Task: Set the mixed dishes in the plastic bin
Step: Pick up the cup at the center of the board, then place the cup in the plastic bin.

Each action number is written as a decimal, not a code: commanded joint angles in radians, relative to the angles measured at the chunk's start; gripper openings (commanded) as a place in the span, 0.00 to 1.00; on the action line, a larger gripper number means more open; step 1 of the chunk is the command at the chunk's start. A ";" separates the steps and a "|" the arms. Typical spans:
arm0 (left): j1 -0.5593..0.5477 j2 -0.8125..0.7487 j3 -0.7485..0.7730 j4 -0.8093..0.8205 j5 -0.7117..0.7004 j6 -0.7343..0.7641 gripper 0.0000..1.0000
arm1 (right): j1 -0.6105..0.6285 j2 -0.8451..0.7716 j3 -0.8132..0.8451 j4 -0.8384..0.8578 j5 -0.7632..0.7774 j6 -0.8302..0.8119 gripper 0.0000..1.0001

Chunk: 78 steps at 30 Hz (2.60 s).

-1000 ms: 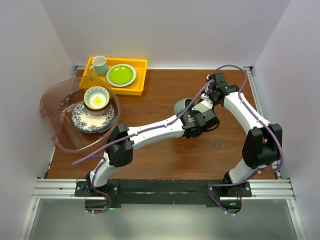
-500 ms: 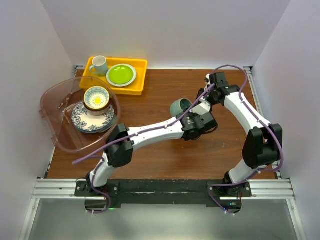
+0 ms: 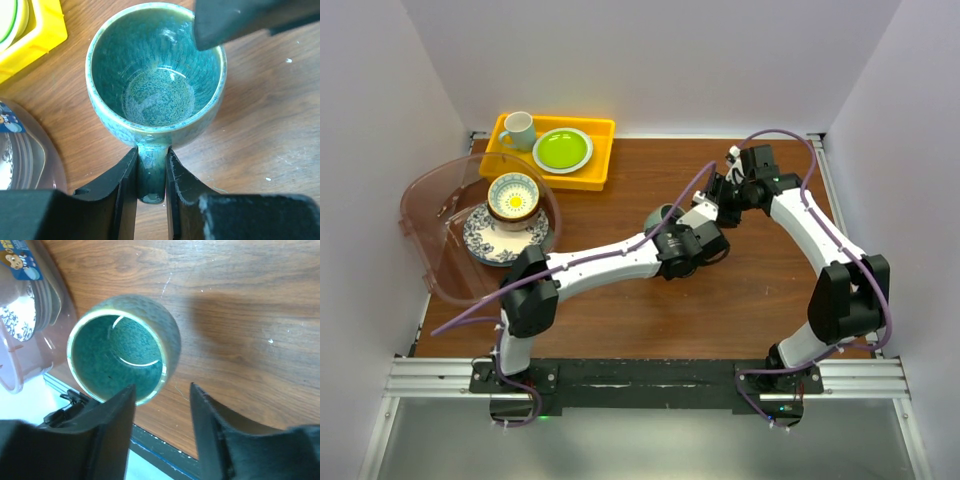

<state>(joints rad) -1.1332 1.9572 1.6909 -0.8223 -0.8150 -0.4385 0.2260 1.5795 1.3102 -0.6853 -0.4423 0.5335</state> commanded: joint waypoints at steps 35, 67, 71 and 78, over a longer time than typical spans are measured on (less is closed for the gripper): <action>0.185 -0.397 -0.227 0.219 0.060 -0.037 0.00 | -0.017 -0.096 0.054 -0.098 -0.300 -0.581 0.91; 0.325 -0.656 -0.214 0.046 0.010 -0.039 0.00 | -0.113 -0.099 0.066 -0.160 -0.380 -0.779 0.98; 0.407 -0.710 -0.227 0.022 -0.021 -0.025 0.00 | -0.120 -0.093 0.063 -0.160 -0.384 -0.780 0.98; 0.620 -0.762 -0.260 0.086 -0.004 0.049 0.00 | -0.128 -0.098 0.041 -0.148 -0.384 -0.784 0.98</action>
<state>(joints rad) -0.6098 1.2591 1.3994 -0.8719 -0.7376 -0.4465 0.1089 1.5154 1.3582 -0.8577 -0.7952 -0.2291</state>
